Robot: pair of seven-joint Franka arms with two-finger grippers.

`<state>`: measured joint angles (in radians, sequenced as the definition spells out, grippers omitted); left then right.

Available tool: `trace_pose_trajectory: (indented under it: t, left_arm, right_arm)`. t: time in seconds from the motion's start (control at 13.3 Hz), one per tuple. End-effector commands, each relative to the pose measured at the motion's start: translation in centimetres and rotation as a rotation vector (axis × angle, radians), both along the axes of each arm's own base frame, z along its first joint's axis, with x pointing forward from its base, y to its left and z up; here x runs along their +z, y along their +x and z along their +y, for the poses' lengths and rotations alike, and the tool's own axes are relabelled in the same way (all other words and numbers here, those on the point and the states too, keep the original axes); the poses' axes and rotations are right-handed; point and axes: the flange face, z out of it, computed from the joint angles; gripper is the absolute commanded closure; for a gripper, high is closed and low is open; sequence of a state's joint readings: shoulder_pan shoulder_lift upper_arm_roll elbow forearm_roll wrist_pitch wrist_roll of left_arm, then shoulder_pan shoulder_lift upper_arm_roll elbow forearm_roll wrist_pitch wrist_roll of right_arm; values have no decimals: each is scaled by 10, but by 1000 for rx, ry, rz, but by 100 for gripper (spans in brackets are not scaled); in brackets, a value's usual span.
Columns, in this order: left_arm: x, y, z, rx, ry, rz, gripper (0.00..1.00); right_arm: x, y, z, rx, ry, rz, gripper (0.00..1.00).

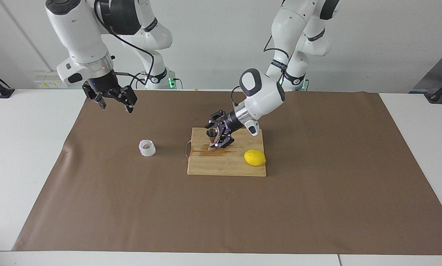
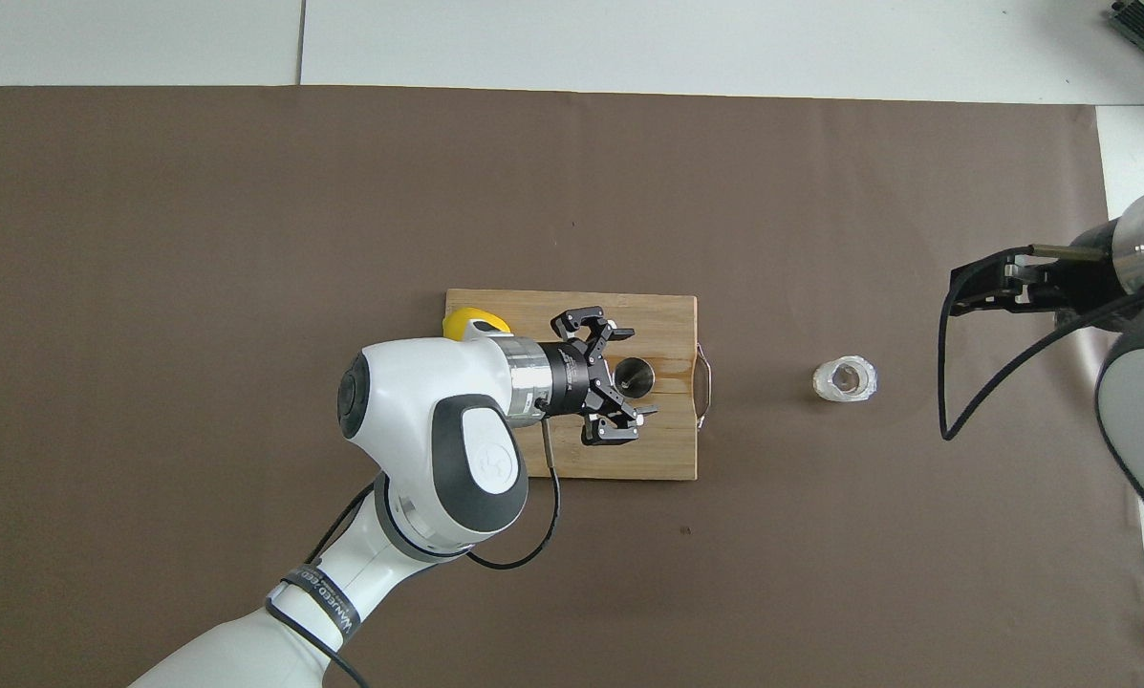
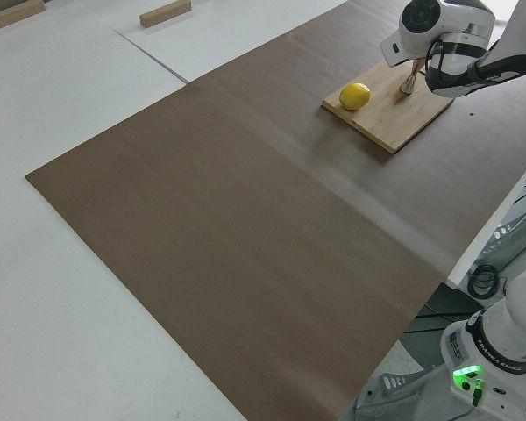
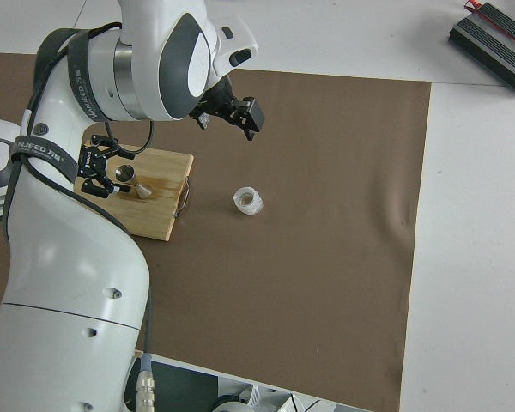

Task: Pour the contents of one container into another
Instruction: 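Lower the jigger onto the board and open the left gripper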

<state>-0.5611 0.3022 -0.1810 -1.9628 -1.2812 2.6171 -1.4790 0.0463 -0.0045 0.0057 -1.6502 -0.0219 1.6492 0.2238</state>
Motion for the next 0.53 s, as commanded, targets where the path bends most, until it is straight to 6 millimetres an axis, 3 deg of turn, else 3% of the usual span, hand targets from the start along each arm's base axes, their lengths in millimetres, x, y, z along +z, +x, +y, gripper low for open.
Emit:
trace_pose_trajectory:
  t: [0.0,0.3,0.45]
  left_arm:
    - [11,7,0,31,-17,-1,0]
    - [38,7,-3,-22,-42,-26,0]
    - [61,16,13,-52,-60,-36,0]
  right_arm:
    - [2,-7,-2,7,29,4,0]
    - [1,-7,-2,7,29,7,0]
    - [1,-7,-2,7,29,7,0]
